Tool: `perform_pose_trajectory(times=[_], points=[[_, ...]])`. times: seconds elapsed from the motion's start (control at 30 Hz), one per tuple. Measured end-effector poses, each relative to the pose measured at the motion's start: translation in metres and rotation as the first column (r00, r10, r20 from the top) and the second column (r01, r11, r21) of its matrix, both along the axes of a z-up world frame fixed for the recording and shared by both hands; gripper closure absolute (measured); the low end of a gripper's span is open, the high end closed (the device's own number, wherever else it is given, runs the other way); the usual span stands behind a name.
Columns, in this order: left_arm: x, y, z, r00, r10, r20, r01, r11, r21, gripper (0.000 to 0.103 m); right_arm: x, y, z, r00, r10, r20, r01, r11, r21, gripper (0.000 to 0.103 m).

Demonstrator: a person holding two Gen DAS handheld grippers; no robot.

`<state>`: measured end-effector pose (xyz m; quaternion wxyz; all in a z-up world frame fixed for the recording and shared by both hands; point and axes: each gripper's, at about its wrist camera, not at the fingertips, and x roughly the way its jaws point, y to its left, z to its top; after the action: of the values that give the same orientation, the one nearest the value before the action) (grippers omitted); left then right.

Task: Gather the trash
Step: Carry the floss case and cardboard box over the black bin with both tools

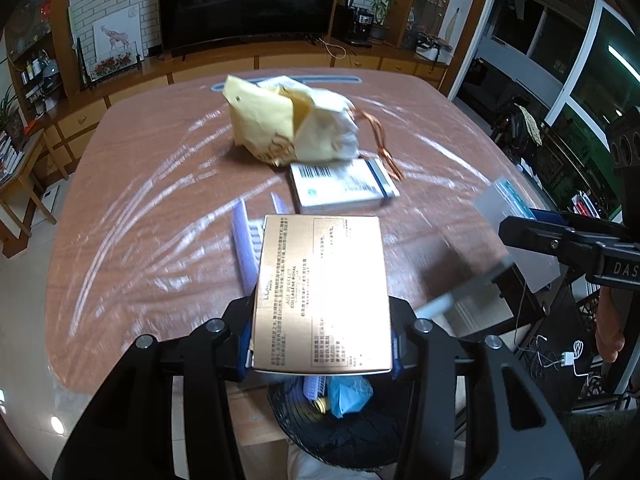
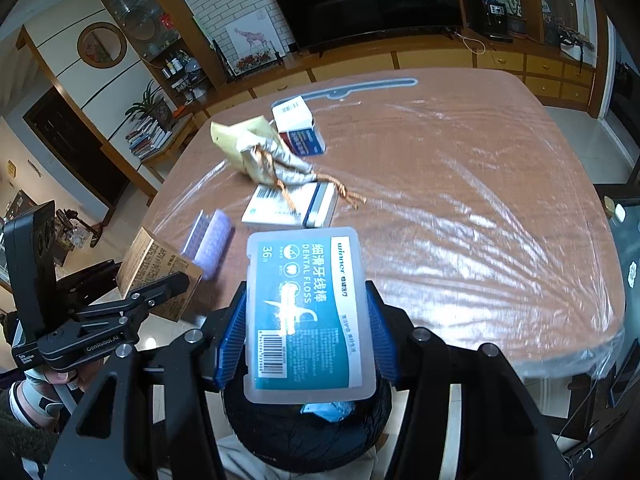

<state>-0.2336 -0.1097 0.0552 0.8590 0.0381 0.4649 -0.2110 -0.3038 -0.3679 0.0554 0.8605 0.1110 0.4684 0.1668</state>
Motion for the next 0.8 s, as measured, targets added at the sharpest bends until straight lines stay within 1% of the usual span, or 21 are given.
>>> perform_pose_trajectory(times=[0.17,0.3,0.47,0.63,0.8], points=[[-0.017,-0.003,-0.007,1.000,-0.011,-0.020,0.011,1.000,0.003,0.055,-0.016,0.003,-0.007,1.000,0.020,-0.021,-0.020,1.000,-0.004,0.049],[-0.031,-0.007,-0.013,0.999,-0.023,-0.024,0.024,0.999,0.022,0.055,-0.030,0.006,-0.012,0.998,0.043,-0.035,-0.043,0.999,-0.013,0.049],[-0.045,-0.010,-0.018,0.999,-0.036,-0.032,0.037,0.999,0.029,0.055,-0.045,0.009,-0.020,0.996,0.065,-0.055,-0.067,0.997,-0.030,0.049],[-0.057,-0.013,-0.020,0.998,-0.049,-0.037,0.050,0.998,0.028,0.055,-0.055,0.010,-0.026,0.994,0.081,-0.071,-0.083,0.996,-0.034,0.049],[-0.067,-0.019,-0.030,0.996,-0.062,-0.058,0.065,0.997,0.040,0.055,-0.062,0.011,-0.035,0.992,0.091,-0.092,-0.095,0.995,-0.036,0.049]])
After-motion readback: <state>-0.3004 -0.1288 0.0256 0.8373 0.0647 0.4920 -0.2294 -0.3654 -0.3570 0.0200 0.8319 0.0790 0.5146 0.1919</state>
